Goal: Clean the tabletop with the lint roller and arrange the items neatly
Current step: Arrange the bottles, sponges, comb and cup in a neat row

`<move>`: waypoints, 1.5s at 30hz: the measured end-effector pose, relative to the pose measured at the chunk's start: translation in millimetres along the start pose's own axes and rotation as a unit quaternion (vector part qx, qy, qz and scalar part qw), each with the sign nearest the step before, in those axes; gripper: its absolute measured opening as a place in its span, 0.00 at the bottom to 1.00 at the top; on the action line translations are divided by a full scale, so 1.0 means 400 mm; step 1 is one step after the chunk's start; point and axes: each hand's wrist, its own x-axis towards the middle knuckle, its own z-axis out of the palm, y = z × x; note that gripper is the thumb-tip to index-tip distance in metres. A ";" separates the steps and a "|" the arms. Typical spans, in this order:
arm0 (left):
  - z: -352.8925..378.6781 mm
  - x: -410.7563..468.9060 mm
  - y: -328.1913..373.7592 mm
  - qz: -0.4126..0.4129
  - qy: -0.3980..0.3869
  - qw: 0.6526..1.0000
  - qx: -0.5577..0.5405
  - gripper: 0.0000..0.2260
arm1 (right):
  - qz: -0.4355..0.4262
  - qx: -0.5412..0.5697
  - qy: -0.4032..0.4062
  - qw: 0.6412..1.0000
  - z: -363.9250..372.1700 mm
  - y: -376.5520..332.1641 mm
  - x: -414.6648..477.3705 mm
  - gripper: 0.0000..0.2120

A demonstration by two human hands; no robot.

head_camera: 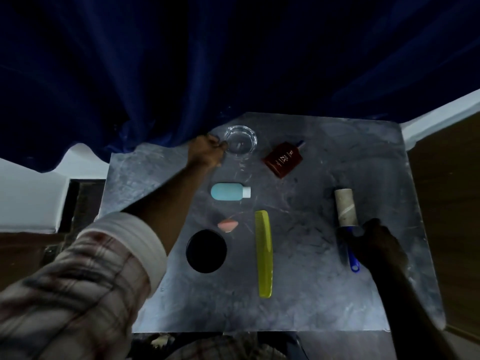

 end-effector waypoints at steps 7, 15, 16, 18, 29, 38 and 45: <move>0.048 0.024 -0.014 -0.030 0.021 0.998 -0.053 0.15 | -0.059 0.026 0.056 0.996 0.065 -0.091 -0.008 0.29; 0.040 0.022 -0.042 -0.021 0.039 0.999 -0.026 0.16 | -0.080 0.079 0.063 0.992 0.119 -0.125 -0.025 0.17; 0.033 0.012 -0.051 -0.019 0.043 0.998 -0.035 0.15 | -0.077 0.089 0.059 0.991 0.119 -0.132 -0.025 0.17; 0.013 -0.013 -0.066 -0.019 0.052 0.996 -0.068 0.14 | -0.061 0.107 0.047 0.991 0.122 -0.146 -0.023 0.18; -0.146 -0.230 -0.090 0.061 0.026 0.992 -0.110 0.05 | -0.161 0.483 -0.166 0.844 0.106 -0.307 -0.098 0.04; -0.284 -0.315 -0.072 0.108 0.082 0.988 -0.075 0.06 | -0.285 0.533 -0.181 0.776 0.097 -0.586 -0.219 0.08; -0.391 -0.279 -0.131 0.080 0.142 0.986 -0.040 0.05 | -0.383 0.312 -0.101 0.863 0.129 -0.708 -0.243 0.17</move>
